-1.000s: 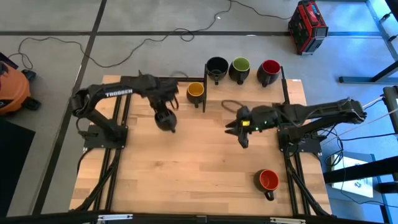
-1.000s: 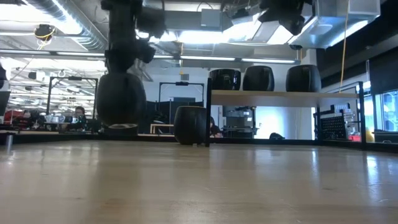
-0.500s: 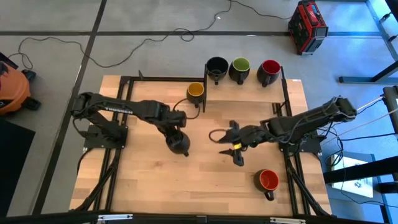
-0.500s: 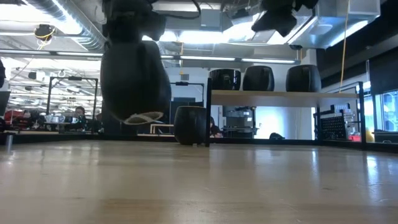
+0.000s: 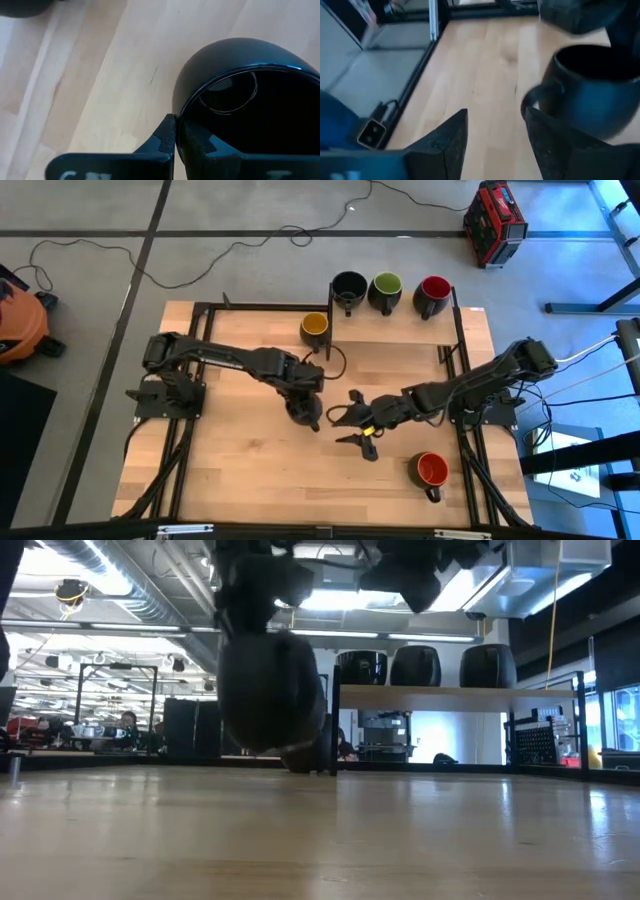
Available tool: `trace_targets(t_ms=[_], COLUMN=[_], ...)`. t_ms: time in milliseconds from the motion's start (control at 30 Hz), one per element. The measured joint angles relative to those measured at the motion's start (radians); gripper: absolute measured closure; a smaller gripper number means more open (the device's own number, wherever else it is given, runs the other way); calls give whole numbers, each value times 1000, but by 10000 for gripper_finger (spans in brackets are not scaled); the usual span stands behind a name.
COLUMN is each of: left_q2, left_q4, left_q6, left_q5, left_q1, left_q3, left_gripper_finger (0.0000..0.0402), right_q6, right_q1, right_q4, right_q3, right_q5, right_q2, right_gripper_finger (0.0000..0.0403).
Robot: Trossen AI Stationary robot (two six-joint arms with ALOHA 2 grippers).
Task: Place coffee mugs
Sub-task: Put the black mug on the shelf aligned with other black mug
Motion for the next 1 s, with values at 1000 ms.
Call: trace_targets(t_ms=[1000], left_q2=[142], left_q4=[-147], left_q6=[78], left_q5=[108], left_q1=[-16], left_q3=[194], left_gripper_finger=[297], right_q6=[168], right_q1=[0], right_q4=[299], right_q3=[-263], right_q5=[-16], right_q2=[23], right_gripper_finger=[152])
